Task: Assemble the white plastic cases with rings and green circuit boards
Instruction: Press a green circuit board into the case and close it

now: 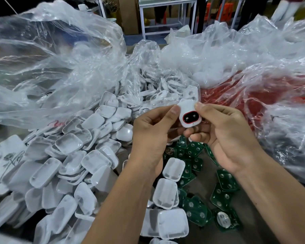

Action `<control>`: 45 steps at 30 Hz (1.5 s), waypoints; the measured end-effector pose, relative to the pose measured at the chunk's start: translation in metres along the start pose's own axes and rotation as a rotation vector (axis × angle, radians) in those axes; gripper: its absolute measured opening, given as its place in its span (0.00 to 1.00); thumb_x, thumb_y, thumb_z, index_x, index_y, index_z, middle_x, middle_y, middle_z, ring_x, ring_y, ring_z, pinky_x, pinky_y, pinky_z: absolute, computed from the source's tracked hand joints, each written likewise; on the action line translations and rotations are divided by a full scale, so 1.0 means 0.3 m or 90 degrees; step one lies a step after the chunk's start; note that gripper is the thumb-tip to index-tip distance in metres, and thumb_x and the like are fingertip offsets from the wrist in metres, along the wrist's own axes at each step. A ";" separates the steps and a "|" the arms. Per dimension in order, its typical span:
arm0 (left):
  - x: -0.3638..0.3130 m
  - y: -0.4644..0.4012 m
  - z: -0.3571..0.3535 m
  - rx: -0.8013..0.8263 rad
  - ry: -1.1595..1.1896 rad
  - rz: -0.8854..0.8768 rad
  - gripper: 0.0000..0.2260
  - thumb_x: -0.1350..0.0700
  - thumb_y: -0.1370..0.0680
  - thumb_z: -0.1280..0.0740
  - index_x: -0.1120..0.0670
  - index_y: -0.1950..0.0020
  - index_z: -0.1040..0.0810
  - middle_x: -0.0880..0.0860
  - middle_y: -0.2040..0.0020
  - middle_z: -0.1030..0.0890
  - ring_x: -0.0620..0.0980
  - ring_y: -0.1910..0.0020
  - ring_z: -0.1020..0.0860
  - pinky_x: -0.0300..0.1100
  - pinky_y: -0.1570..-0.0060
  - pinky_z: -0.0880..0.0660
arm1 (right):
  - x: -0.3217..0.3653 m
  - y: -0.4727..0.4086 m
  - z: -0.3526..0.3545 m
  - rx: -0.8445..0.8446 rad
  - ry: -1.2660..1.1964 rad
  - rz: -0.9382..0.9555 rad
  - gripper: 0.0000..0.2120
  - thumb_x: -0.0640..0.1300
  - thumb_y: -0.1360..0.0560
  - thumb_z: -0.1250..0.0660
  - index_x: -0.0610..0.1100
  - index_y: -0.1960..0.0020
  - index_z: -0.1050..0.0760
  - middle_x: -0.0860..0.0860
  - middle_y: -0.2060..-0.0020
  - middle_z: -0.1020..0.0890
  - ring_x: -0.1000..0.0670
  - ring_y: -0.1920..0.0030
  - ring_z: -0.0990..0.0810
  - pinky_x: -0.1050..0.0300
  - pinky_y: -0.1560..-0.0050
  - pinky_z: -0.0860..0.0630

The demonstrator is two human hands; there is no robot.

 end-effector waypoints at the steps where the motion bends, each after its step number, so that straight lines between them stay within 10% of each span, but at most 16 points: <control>1: 0.003 -0.001 0.003 0.000 0.000 0.008 0.06 0.58 0.23 0.27 0.61 0.50 0.14 0.60 0.55 0.13 0.53 0.62 0.15 0.45 0.59 0.17 | 0.001 -0.002 0.003 0.013 0.011 -0.007 0.12 0.42 0.18 0.33 0.35 0.53 0.16 0.38 0.62 0.14 0.48 0.72 0.18 0.63 0.76 0.24; 11: -0.020 0.012 -0.006 0.066 0.042 0.033 0.08 0.61 0.18 0.35 0.63 0.54 0.20 0.58 0.61 0.21 0.52 0.64 0.28 0.37 0.66 0.27 | -0.014 -0.014 0.005 0.168 0.217 0.100 0.20 0.54 0.19 0.39 0.50 0.64 0.17 0.51 0.74 0.23 0.56 0.77 0.33 0.66 0.79 0.39; 18: -0.031 0.029 -0.018 0.095 0.069 0.037 0.07 0.63 0.17 0.38 0.66 0.48 0.23 0.63 0.57 0.22 0.61 0.56 0.28 0.44 0.61 0.27 | -0.049 -0.019 0.012 0.158 0.209 0.182 0.21 0.56 0.20 0.39 0.42 0.59 0.17 0.35 0.67 0.21 0.57 0.72 0.30 0.67 0.73 0.36; 30: -0.016 0.025 -0.016 0.165 -0.133 -0.076 0.22 0.50 0.13 0.43 0.64 0.57 0.24 0.66 0.66 0.28 0.47 0.74 0.35 0.39 0.74 0.39 | -0.031 -0.010 -0.001 0.123 0.141 0.152 0.20 0.56 0.22 0.39 0.47 0.66 0.21 0.48 0.75 0.29 0.52 0.78 0.39 0.59 0.78 0.45; 34: -0.013 0.028 -0.021 0.181 -0.067 -0.047 0.20 0.52 0.12 0.44 0.53 0.60 0.20 0.46 0.71 0.24 0.40 0.77 0.36 0.37 0.73 0.40 | -0.043 -0.010 -0.010 0.132 0.122 0.143 0.20 0.57 0.22 0.40 0.47 0.68 0.24 0.49 0.75 0.32 0.52 0.78 0.40 0.62 0.78 0.44; 45: -0.040 0.037 -0.011 0.186 -0.140 -0.086 0.18 0.56 0.12 0.44 0.55 0.58 0.21 0.43 0.72 0.26 0.38 0.77 0.30 0.31 0.71 0.33 | -0.033 -0.005 0.014 0.122 0.155 0.131 0.27 0.58 0.24 0.39 0.32 0.60 0.26 0.45 0.75 0.27 0.51 0.78 0.35 0.63 0.78 0.40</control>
Point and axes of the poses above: each hand's wrist, its own y-axis away from the middle knuckle, its own z-axis out of the back of the hand, x = y × z, the point moved 1 cm from there along -y, towards the middle knuckle
